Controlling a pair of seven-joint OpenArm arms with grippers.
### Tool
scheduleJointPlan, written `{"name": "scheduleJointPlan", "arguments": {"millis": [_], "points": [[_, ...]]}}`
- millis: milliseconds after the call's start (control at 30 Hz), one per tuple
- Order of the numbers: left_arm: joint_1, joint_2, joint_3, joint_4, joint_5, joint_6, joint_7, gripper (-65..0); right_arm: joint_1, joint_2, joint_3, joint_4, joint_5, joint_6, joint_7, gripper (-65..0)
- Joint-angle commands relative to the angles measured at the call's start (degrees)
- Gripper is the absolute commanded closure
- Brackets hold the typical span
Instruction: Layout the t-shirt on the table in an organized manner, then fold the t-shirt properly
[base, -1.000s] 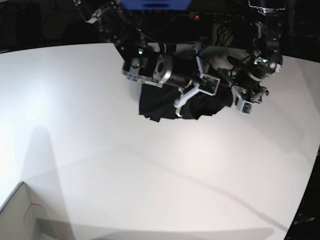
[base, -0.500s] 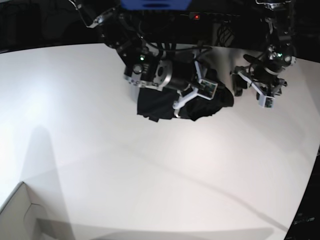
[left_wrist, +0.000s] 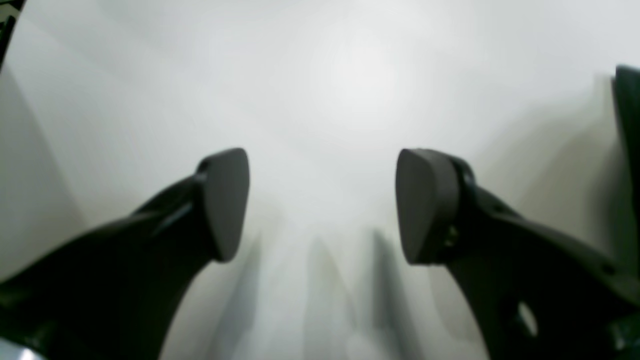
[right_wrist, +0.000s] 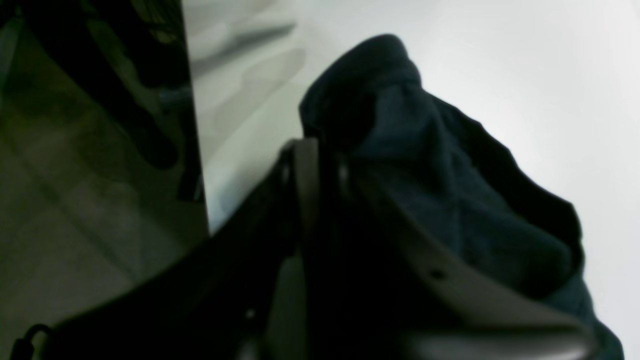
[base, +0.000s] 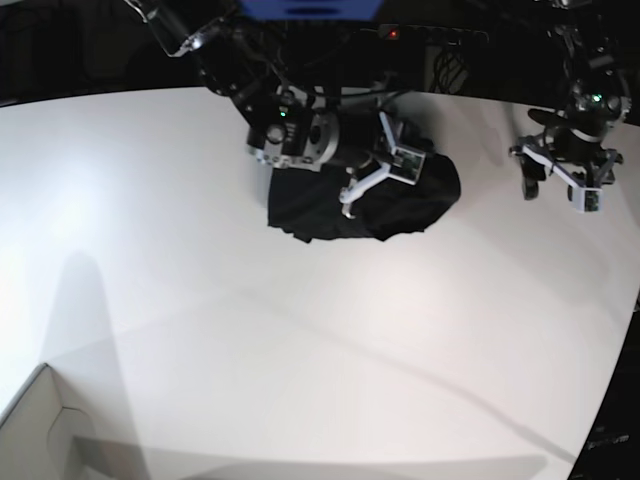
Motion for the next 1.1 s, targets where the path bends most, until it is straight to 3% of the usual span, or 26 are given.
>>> {"name": "scheduleJointPlan", "arguments": {"millis": [0, 200, 267, 467, 700, 933, 1067], "points": [[-0.4, -0.7, -0.8, 1.2, -0.7, -0.2, -1.3, -44.8, 0.5, -0.8, -0.1, 1.0, 1.2, -0.1, 1.6, -12.1], [-1.6, -0.7, -1.4, 1.3, -0.7, -0.2, -1.3, -44.8, 0.4, -0.5, 0.0, 1.2, 1.2, -0.1, 1.5, -33.5], [-1.8, -0.7, -1.4, 1.3, -0.8, -0.2, -1.3, -44.8, 0.3, -0.3, 0.3, 2.4, 1.2, -0.1, 1.5, -37.5], [-3.8, 0.0, -1.5, 3.5, -1.7, -0.2, -1.3, -44.8, -2.4, 2.3, 6.8, 12.4, 1.4, -0.1, 1.7, -38.4], [-4.3, 0.7, -1.1, 10.9, -16.2, -0.2, -0.3, -44.8, -5.2, 2.2, 19.4, 17.4, 1.4, -0.1, 1.7, -38.7], [-6.9, 5.8, 0.4, 14.5, -30.7, -0.2, 13.7, -44.9, -7.9, 2.3, 26.8, 17.1, 1.4, -0.1, 1.7, -38.6], [-8.0, 9.0, 7.0, 13.5, -29.8, -0.2, 17.5, -44.9, -9.4, 2.0, 30.3, 17.1, 1.4, -0.1, 2.0, -38.6]]}}
